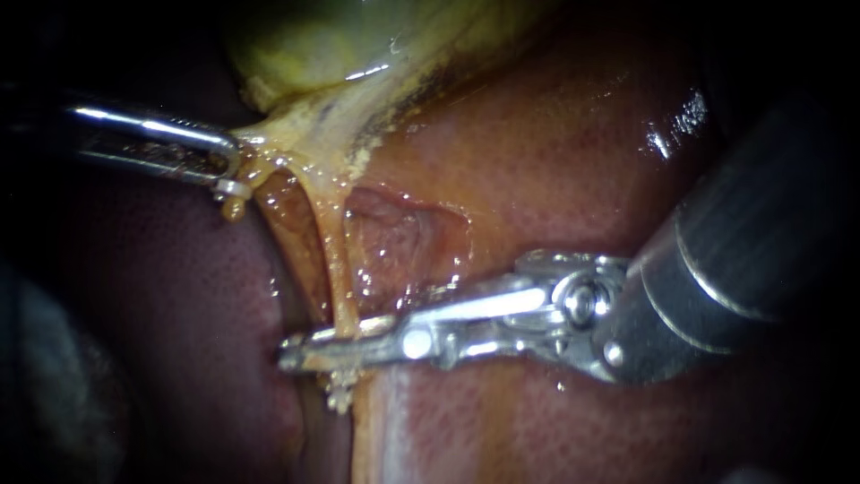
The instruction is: Going back first clip right tube
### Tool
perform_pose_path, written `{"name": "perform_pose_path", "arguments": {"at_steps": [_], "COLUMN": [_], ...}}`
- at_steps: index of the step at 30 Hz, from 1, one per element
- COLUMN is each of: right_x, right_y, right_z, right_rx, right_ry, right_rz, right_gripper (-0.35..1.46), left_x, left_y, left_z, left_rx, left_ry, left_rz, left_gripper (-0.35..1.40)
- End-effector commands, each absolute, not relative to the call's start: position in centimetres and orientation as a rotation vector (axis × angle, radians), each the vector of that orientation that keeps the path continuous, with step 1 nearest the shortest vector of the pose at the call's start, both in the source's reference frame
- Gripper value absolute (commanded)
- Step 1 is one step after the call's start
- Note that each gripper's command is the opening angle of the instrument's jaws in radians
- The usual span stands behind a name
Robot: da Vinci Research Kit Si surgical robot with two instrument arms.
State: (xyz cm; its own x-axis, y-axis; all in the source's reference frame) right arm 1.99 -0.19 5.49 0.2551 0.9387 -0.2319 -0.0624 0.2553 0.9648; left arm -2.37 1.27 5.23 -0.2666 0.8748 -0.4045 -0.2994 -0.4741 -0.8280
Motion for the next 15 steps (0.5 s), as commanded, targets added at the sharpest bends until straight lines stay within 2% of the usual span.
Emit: {"name": "perform_pose_path", "arguments": {"at_steps": [1,2,4,7,11,15], "right_x": [2.00,2.01,2.04,2.10,2.16,2.20], "right_y": [-0.19,-0.19,-0.19,-0.22,-0.26,-0.29], "right_z": [5.50,5.49,5.50,5.53,5.61,5.75], "right_rx": [1.064,1.057,1.011,0.986,0.962,0.933], "right_ry": [1.072,1.075,1.109,1.124,1.137,1.152], "right_rz": [0.884,0.865,0.801,0.772,0.745,0.714], "right_gripper": [-0.35,-0.35,-0.05,0.20,0.37,0.42], "left_x": [-2.37,-2.37,-2.37,-2.37,-2.37,-2.37], "left_y": [1.27,1.27,1.27,1.27,1.27,1.27], "left_z": [5.23,5.23,5.23,5.23,5.23,5.23], "left_rx": [-1.143,-1.143,-1.143,-1.143,-1.143,-1.143], "left_ry": [-0.803,-0.803,-0.803,-0.803,-0.803,-0.803], "left_rz": [1.844,1.844,1.844,1.844,1.844,1.844], "left_gripper": [-0.35,-0.35,-0.35,-0.35,-0.35,-0.35]}}
